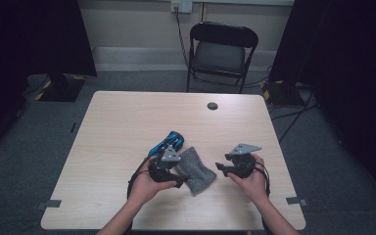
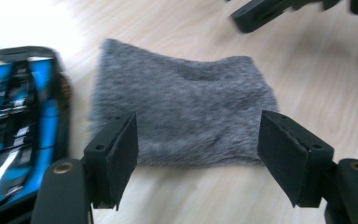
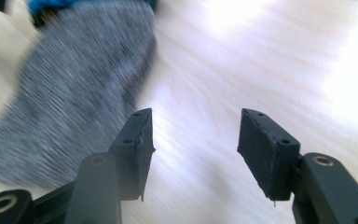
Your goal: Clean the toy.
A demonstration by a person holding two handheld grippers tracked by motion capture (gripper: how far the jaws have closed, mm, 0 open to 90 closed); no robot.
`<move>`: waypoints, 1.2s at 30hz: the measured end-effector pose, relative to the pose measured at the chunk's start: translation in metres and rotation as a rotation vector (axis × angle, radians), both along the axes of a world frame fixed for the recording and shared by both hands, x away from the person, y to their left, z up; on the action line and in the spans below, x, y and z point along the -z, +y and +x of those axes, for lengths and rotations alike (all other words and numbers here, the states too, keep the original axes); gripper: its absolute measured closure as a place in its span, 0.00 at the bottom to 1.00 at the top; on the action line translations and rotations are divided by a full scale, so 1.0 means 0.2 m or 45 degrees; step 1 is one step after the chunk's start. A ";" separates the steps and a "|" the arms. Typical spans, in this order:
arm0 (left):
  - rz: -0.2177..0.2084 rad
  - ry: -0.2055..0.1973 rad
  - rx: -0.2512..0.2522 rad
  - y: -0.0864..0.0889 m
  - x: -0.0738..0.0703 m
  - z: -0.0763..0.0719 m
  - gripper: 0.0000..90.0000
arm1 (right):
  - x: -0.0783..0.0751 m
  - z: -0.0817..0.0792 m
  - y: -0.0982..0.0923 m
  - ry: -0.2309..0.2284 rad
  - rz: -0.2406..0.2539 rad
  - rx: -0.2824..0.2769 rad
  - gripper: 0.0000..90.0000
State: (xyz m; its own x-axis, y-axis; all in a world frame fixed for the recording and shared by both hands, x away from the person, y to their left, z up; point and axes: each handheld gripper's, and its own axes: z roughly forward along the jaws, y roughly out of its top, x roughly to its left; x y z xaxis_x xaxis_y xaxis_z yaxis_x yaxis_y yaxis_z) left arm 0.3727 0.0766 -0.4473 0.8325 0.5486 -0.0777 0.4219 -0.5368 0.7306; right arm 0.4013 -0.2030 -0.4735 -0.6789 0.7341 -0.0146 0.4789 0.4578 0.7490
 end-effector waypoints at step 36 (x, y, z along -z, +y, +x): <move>0.120 0.102 -0.140 0.03 0.15 0.00 0.84 | -0.07 0.03 0.23 -0.046 0.101 -0.148 0.36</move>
State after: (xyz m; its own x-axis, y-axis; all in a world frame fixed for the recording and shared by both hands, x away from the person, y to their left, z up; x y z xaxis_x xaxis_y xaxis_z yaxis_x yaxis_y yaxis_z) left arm 0.3724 0.0826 -0.4764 0.7602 0.6441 -0.0855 0.5368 -0.5485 0.6410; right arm 0.4063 -0.1571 -0.4600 -0.7597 0.6501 0.0144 0.3980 0.4473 0.8009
